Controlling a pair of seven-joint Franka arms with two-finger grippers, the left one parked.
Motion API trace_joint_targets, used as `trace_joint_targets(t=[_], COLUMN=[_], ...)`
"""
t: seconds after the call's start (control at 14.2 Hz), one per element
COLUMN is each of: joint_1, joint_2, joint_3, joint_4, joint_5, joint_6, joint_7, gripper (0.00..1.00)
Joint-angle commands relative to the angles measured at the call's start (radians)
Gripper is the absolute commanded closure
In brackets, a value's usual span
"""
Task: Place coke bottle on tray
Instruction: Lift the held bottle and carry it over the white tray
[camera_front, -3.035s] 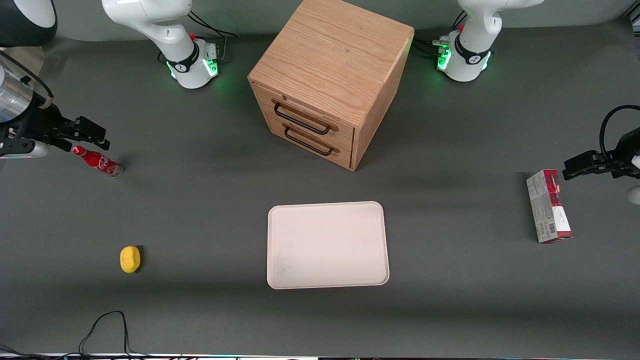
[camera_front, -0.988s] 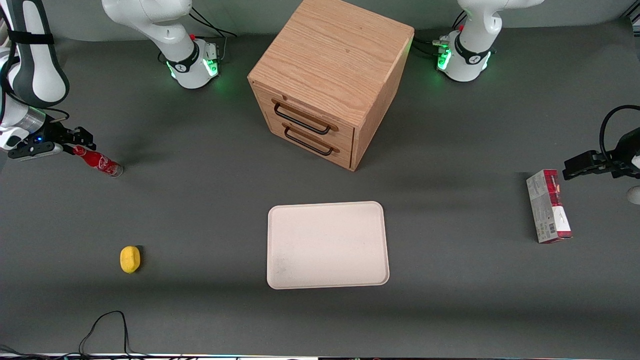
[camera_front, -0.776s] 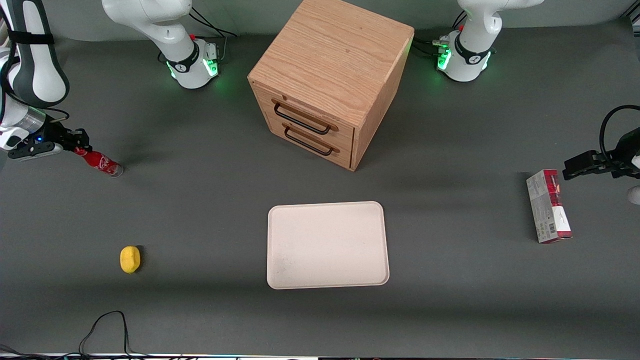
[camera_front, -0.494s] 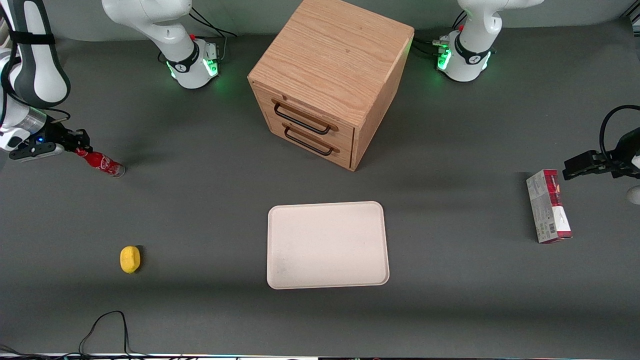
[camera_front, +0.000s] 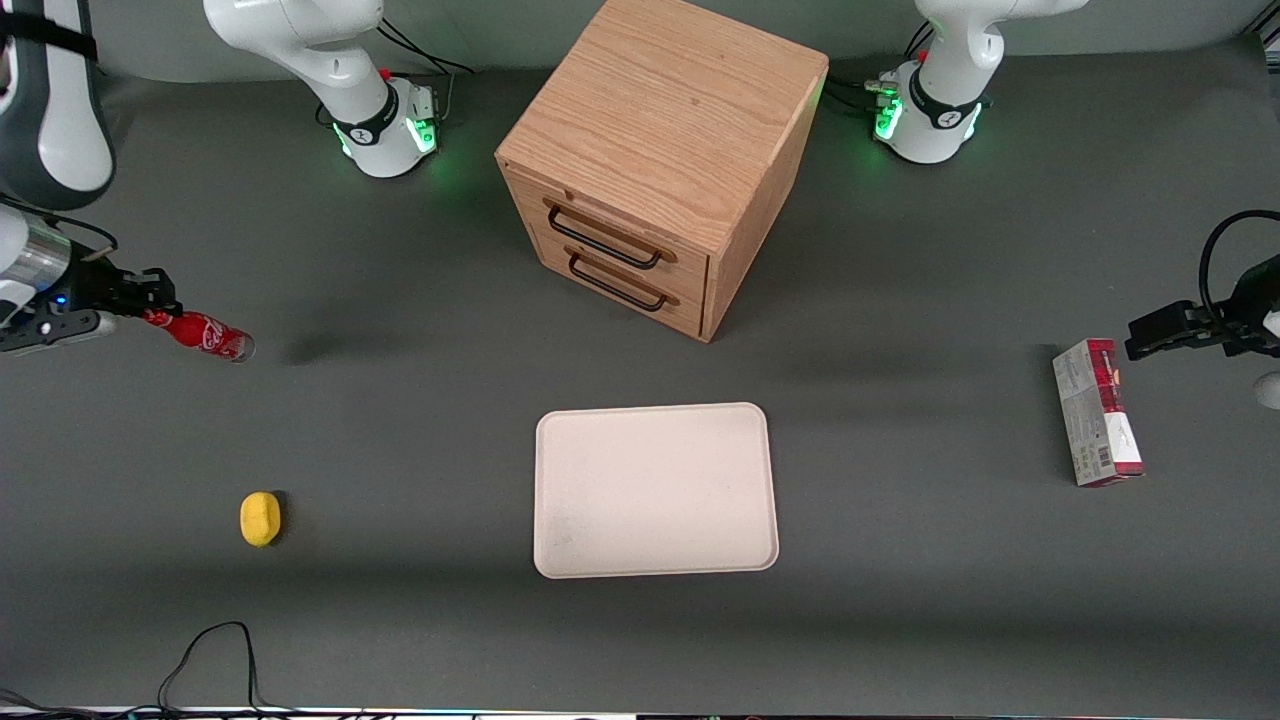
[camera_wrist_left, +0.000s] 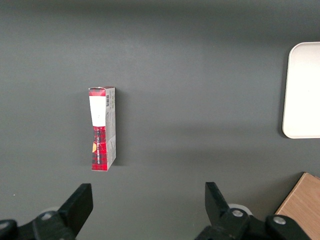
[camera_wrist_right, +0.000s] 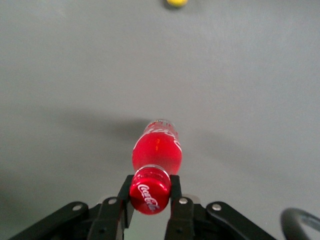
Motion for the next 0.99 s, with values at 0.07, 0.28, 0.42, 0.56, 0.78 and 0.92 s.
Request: trace_joint_targets(t=[0.07, 0.28, 0.42, 0.56, 0.78, 0.92], joint_1=[0.0, 0.0, -0.001, 0.0, 0.002, 0.002], joint_2=[0.117, 0.197, 0.235, 0.312, 0.453, 0.534], joint_3=[0.172, 0.292, 0.439, 0.537, 0.715, 0.826], joint_4=[0.345, 0.528, 0.609, 0.694, 0.821, 0.855], joint_5=[0.032, 0.145, 0.139, 0.144, 0.063, -0.035], joint_6=[-0.274, -0.335, -0.335, -0.335, -0.323, -0.288], joint_7=[0.211, 0.317, 0.488, 0.678, 0.851, 0.918], gripper=[0.85, 0.79, 0.79, 0.79, 0.79, 0.79])
